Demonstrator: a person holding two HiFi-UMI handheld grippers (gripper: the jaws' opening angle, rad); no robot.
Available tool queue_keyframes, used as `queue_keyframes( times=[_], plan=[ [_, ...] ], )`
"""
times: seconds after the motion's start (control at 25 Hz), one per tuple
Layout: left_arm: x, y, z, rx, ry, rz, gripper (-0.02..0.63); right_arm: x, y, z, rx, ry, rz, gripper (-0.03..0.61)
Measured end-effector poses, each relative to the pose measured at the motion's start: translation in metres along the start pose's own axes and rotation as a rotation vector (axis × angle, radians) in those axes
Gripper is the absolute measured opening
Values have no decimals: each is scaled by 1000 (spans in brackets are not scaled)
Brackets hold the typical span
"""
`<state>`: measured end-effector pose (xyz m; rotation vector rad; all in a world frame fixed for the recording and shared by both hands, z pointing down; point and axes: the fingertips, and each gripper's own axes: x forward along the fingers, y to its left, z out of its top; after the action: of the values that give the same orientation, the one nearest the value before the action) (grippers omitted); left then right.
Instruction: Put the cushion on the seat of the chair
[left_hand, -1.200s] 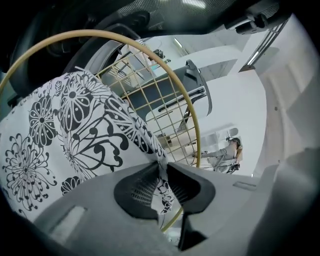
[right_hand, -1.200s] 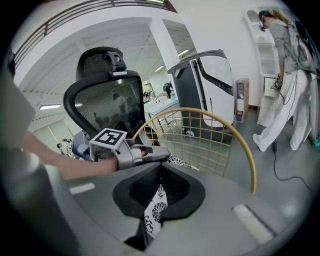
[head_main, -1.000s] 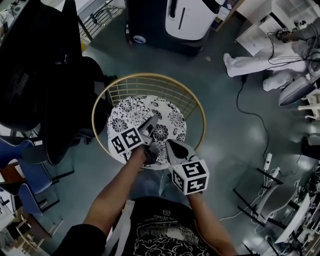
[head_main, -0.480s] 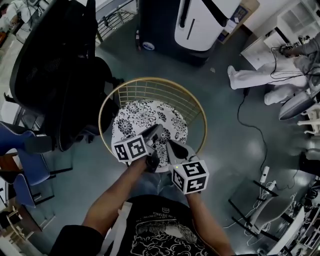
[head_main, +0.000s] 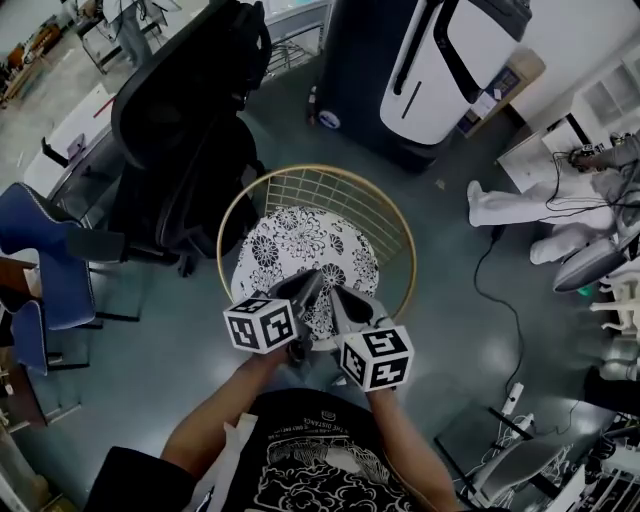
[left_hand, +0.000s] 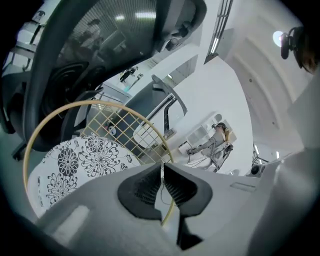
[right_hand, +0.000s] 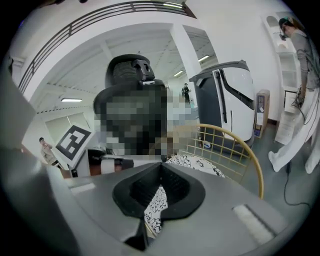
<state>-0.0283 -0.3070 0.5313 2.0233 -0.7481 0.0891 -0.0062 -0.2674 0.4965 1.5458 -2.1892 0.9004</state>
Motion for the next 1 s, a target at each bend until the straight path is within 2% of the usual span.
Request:
queue_keyframes(
  times=[0.24,0.32,0.44,0.76,1.0],
  plan=[
    [-31,-20,-11,44,-90,55,-2,-22,17,-11,-76,-5,80,-2],
    [-42,-30,-12,93,-115,86,-2,-29,22,-12,-100,-13,113,-2],
    [-59,-50,-20,168,-126,124,-2,-42,30,-17,-125,-22,154,-2],
    [-91,-80,-67,248,-143,255,-3,-84,43,-44,-173,-39,235,-2],
    [-109,-84,-85,284,-156,323,-5,-105,51,-54,-194,-69,250,-3]
  ],
)
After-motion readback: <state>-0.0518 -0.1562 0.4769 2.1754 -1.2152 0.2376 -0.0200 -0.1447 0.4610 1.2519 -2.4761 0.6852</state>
